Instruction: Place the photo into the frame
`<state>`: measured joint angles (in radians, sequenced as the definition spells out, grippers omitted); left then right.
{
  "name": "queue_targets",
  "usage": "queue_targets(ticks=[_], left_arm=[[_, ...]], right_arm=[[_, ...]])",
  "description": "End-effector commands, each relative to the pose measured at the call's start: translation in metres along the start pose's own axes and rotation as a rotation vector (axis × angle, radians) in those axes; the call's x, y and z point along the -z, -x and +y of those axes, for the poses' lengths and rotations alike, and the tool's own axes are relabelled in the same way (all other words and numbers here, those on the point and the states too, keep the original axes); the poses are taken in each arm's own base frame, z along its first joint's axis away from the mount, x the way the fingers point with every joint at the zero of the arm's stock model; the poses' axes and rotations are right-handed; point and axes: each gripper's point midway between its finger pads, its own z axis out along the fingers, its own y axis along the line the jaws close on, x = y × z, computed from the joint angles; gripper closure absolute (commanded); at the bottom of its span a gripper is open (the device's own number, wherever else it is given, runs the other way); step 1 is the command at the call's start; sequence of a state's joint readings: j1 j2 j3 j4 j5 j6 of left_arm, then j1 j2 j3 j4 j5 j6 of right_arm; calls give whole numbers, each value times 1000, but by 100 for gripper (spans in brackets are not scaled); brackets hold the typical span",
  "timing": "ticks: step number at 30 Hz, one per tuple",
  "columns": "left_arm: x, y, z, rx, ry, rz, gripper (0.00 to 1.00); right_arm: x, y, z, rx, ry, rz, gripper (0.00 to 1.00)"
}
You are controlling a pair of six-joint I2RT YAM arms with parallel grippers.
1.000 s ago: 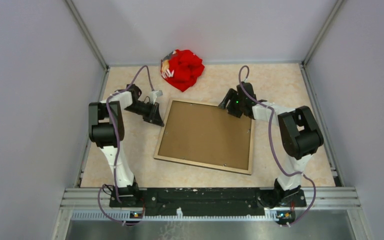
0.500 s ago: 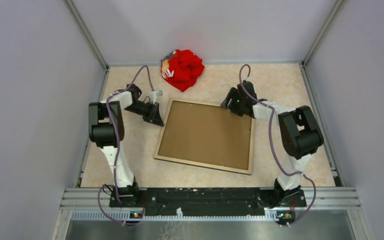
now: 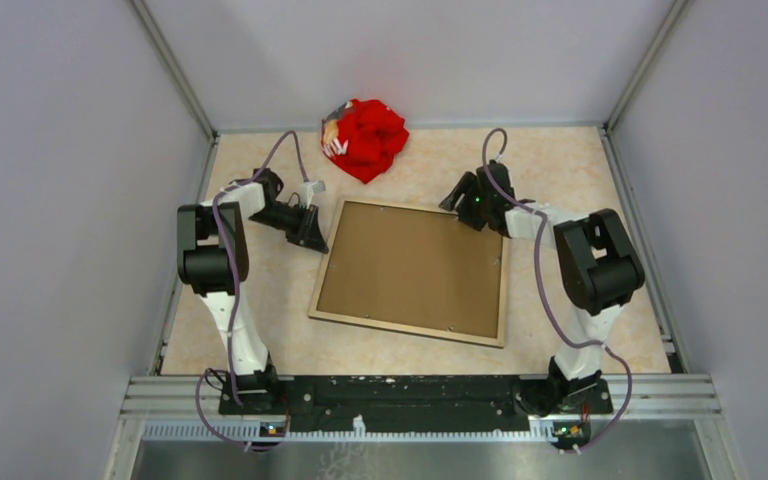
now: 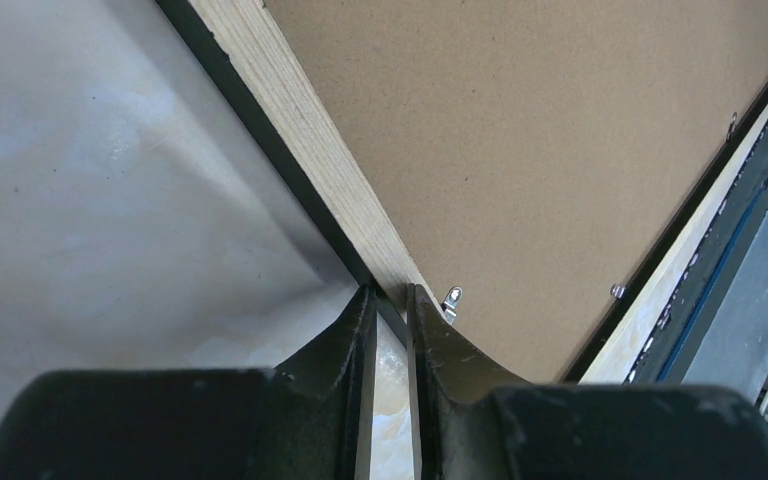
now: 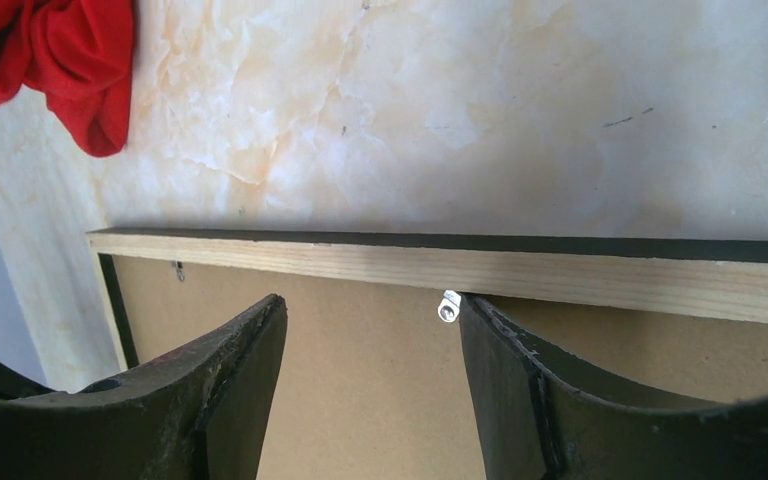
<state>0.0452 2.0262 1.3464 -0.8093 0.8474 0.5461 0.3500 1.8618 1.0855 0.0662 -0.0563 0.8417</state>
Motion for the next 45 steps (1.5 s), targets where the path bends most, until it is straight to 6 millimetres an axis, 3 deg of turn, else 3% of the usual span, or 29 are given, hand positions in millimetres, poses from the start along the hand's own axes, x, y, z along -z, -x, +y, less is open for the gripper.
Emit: queue_targets(ticks=[1, 7, 15, 19, 28, 45], left_arm=[[-5, -10, 5, -46, 36, 50, 79], [-4, -11, 5, -53, 39, 51, 79], [-1, -9, 4, -58, 46, 47, 79], [-2, -9, 4, -55, 42, 46, 79], [-2, -10, 3, -51, 38, 47, 79], [-2, -9, 2, -54, 29, 47, 79]], right_arm=[[-9, -8, -2, -73, 30, 13, 36], [4, 0, -2, -64, 14, -23, 36], [44, 26, 15, 51, 26, -92, 29], [56, 28, 17, 72, 31, -104, 28], [29, 6, 1, 41, 4, -27, 33], [-5, -2, -2, 7, 1, 15, 34]])
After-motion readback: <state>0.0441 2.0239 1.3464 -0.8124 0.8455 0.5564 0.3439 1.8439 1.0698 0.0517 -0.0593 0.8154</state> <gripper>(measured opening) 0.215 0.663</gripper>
